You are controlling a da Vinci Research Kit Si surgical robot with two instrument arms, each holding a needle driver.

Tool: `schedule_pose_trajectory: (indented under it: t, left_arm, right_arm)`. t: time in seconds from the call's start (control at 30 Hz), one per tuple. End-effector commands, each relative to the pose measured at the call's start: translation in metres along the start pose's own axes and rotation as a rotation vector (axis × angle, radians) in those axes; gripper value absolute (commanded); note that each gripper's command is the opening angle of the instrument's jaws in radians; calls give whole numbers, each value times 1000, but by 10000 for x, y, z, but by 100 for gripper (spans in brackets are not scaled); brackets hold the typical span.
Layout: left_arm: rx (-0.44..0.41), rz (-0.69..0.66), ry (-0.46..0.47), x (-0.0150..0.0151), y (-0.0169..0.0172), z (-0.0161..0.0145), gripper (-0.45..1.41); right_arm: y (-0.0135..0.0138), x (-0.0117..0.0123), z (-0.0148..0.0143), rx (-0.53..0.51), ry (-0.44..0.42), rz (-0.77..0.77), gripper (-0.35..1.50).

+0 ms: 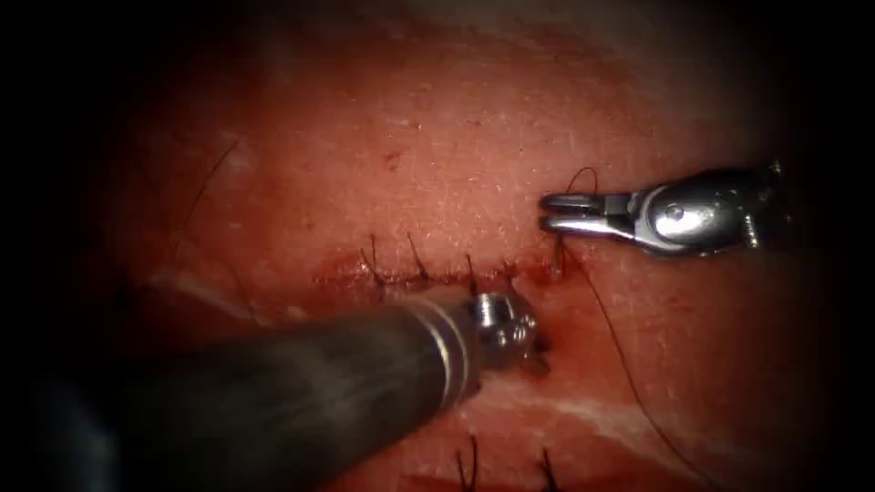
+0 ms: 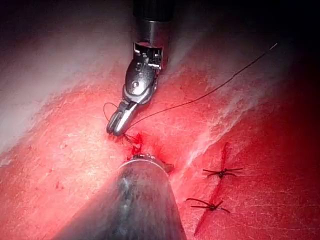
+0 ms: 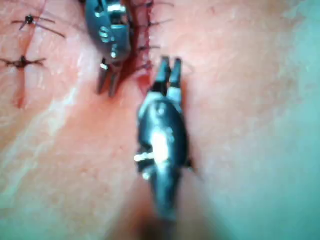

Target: Wound Closure

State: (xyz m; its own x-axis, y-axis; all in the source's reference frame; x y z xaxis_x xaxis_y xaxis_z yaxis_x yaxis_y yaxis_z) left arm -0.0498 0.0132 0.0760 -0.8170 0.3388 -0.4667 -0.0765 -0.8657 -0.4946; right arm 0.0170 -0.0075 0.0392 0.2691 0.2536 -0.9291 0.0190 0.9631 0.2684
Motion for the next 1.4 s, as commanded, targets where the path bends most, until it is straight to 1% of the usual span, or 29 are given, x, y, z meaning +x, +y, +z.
schedule_pose_trajectory:
  t: [0.03, 0.23, 0.4, 0.5, 0.83, 0.9, 0.97, 1.03, 1.2, 1.27, 1.4]
  left_arm:
    - [-4, -7, 1, 0, 0, 12, -8]
    - [-5, -14, 0, -5, -5, 15, -8]
    - [-5, -16, -1, -8, -8, 17, -8]
    - [-6, -16, 0, -8, -8, 16, -8]
    - [-11, -17, 2, -5, -5, 5, -8]
    - [-9, -17, 2, -5, -5, 5, -8]
    - [-9, -16, 2, -5, -6, 5, -8]
    - [-9, -16, 2, -6, -7, 5, -8]
    - [-10, -15, 2, -7, -8, 5, -8]
    - [-8, -14, 1, -8, -10, 5, -8]
    - [-9, -14, 2, -8, -10, 5, -8]
  right_arm:
    - [-11, -5, 6, 11, 1, 16, -35]
    - [-11, -3, 8, 21, -6, 71, -35]
    - [-8, 0, 7, 29, -8, 86, -35]
    - [-9, -1, 7, 39, -23, 84, -35]
    - [-22, -11, 10, 133, -82, 64, -35]
    - [-24, -12, 10, 148, -82, 103, -35]
    - [-25, -12, 10, 182, -78, 203, -35]
    - [-25, -12, 10, 196, -75, 250, -35]
    - [-25, -15, 10, 220, -85, 426, -35]
    - [-28, -19, 11, 220, -108, 497, -35]
    - [-37, -30, 14, 239, -155, 558, -35]
